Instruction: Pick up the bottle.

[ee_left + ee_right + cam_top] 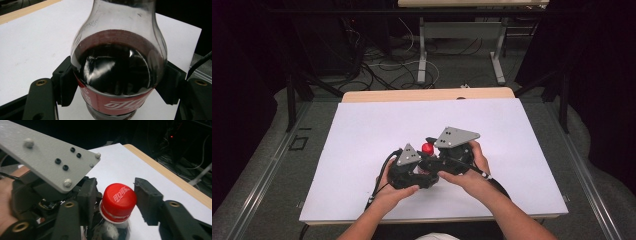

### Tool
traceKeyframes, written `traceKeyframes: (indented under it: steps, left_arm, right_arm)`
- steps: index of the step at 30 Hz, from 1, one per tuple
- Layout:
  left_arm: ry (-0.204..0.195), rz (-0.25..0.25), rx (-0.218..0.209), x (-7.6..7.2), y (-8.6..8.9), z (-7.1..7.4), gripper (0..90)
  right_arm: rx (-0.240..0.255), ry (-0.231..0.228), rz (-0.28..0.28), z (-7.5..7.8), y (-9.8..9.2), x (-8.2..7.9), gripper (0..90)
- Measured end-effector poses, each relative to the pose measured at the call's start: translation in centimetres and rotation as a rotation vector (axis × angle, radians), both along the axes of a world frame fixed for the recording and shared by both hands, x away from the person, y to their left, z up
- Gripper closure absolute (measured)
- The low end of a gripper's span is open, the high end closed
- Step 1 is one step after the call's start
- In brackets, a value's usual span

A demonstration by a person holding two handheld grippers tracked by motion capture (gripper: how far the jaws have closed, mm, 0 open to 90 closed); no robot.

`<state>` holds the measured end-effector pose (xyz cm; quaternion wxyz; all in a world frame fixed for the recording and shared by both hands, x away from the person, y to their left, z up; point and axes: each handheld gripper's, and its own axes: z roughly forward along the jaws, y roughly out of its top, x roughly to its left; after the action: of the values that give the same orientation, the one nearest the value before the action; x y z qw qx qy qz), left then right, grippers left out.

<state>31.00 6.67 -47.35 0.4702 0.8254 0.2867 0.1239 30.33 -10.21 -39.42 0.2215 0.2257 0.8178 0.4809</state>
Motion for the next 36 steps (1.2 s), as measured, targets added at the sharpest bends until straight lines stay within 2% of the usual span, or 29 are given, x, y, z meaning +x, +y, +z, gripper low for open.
traceKeyframes:
  steps: [3, 6, 9, 10, 11, 12, 13, 14, 16, 19, 22, 23, 24, 25, 26, 27, 28, 30, 32, 36]
  left_arm:
    - [0.003, -0.003, 0.0, 0.0, 0.0, -0.1, 29.7]
    - [0.007, -0.008, 0.008, 0.0, 0.0, -0.1, 29.7]
    - [0.021, -0.034, 0.014, 0.0, 0.1, 0.0, 29.7]
    - [0.013, -0.028, 0.005, 0.0, 0.0, -0.1, 29.7]
    - [0.008, -0.038, 0.011, 0.0, 0.0, 0.0, 29.7]
    - [0.011, -0.048, 0.013, -0.1, 0.0, 0.0, 29.7]
    - [0.017, -0.057, 0.018, -0.1, -0.1, 0.0, 29.7]
    - [0.007, -0.056, 0.008, -0.2, -0.2, -0.1, 29.7]
    - [0.016, -0.073, 0.011, -0.3, -0.3, -0.1, 29.7]
    - [0.013, -0.074, 0.004, -0.3, -0.4, -0.2, 29.7]
    - [0.011, -0.063, 0.011, -0.2, -0.2, -0.1, 29.7]
    - [0.013, -0.058, 0.013, -0.2, -0.1, 0.0, 29.7]
    - [0.006, -0.044, 0.002, -0.1, -0.1, 0.0, 29.7]
    - [0.011, -0.041, 0.007, -0.1, 0.1, 0.1, 29.7]
    - [0.002, -0.028, 0.004, 0.0, 0.1, 0.1, 29.7]
    - [0.003, -0.027, 0.008, 0.0, 0.3, 0.2, 29.7]
    - [0.0, -0.015, -0.001, 0.0, 0.3, 0.2, 29.7]
    - [0.01, -0.011, 0.003, 0.1, 0.4, 0.3, 29.7]
    - [0.006, -0.001, 0.002, 0.1, 0.4, 0.2, 29.7]
    - [-0.001, 0.002, 0.01, 0.0, 0.3, 0.1, 29.7]
  right_arm:
    - [-0.005, -0.006, -0.013, -0.1, 0.1, 0.1, 59.6]
    - [-0.01, 0.01, 0.018, -0.1, -0.1, 0.4, 60.1]
    - [0.005, 0.032, 0.107, 0.0, -0.8, 1.3, 60.2]
    - [0.017, 0.062, 0.191, 0.1, -1.3, 2.1, 60.3]
    - [0.017, 0.062, 0.191, 0.1, -1.3, 2.1, 60.3]
    - [0.019, 0.085, 0.27, 0.2, -1.9, 2.9, 60.2]
    - [0.019, 0.085, 0.27, 0.2, -1.9, 2.9, 60.2]
    - [0.018, 0.099, 0.309, 0.3, -2.1, 3.2, 60.2]
    - [0.024, 0.104, 0.362, 0.2, -2.5, 3.5, 60.1]
    - [0.04, 0.12, 0.395, 0.1, -2.9, 3.8, 59.9]
    - [0.062, 0.141, 0.353, 0.0, -3.0, 3.7, 56.3]
    - [0.079, 0.133, 0.298, 0.0, -2.7, 3.4, 52.0]
    - [0.079, 0.133, 0.298, 0.0, -2.7, 3.4, 50.2]
    - [0.078, 0.137, 0.266, 0.1, -2.6, 3.2, 48.9]
    - [0.08, 0.127, 0.233, 0.1, -2.5, 2.9, 48.3]
    - [0.069, 0.093, 0.161, 0.2, -2.3, 2.1, 47.7]
    - [0.069, 0.093, 0.161, 0.2, -2.3, 2.1, 47.7]
    - [0.058, 0.062, 0.097, 0.1, -2.0, 1.4, 47.7]
    - [0.047, 0.04, 0.057, -0.2, -1.6, 0.7, 48.0]
    - [0.058, 0.008, 0.006, -0.5, -1.0, -0.3, 51.9]
